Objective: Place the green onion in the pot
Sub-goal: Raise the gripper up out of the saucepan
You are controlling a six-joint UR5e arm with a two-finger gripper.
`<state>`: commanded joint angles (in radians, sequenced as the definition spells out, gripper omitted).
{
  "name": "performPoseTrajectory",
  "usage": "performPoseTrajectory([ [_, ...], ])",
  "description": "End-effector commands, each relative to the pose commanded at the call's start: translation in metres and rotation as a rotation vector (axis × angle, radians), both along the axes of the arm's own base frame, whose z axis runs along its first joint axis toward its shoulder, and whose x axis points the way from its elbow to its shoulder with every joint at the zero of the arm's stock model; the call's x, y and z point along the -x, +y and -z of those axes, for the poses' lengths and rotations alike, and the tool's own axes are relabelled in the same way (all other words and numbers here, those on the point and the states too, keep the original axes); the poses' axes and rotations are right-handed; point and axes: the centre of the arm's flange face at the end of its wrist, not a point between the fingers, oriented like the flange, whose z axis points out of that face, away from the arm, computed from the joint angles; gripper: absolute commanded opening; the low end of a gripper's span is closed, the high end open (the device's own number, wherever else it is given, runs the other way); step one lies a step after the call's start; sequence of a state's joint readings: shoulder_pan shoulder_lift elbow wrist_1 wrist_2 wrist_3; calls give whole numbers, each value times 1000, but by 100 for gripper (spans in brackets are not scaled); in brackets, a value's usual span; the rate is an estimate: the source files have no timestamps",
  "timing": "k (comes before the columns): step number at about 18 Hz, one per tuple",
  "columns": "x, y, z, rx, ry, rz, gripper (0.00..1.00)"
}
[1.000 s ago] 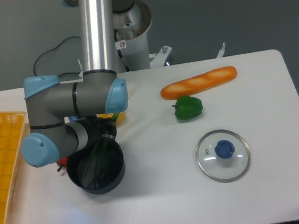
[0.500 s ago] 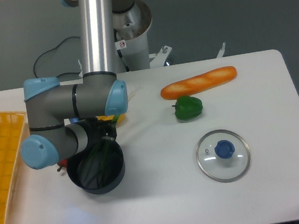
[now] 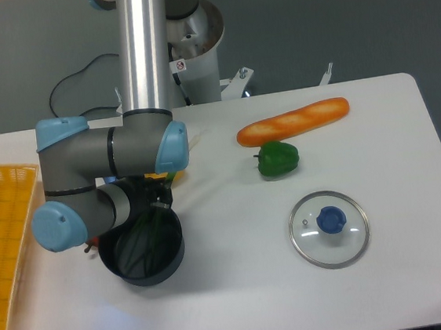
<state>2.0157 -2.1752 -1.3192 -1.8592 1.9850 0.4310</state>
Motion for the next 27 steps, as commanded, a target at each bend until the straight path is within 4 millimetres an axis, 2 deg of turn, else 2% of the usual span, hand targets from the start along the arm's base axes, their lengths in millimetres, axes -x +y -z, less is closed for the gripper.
performPoseTrajectory([
  [5, 0, 0, 2, 3, -1, 0, 33],
  [7, 0, 0, 3, 6, -2, 1, 42],
  [8, 0, 0, 2, 4, -3, 1, 60],
  [9, 0, 0, 2, 4, -4, 0, 100],
  [12, -1, -1, -2, -1, -18, 12, 100],
  [14, 1, -3, -12, -24, -18, -1, 100],
  [16, 2, 0, -22, -102, -1, -18, 100],
  [19, 3, -2, -24, -168, 12, -33, 100],
  [22, 9, -5, -31, -191, 0, -58, 100],
  [27, 22, -11, -56, -263, -11, -111, 100],
])
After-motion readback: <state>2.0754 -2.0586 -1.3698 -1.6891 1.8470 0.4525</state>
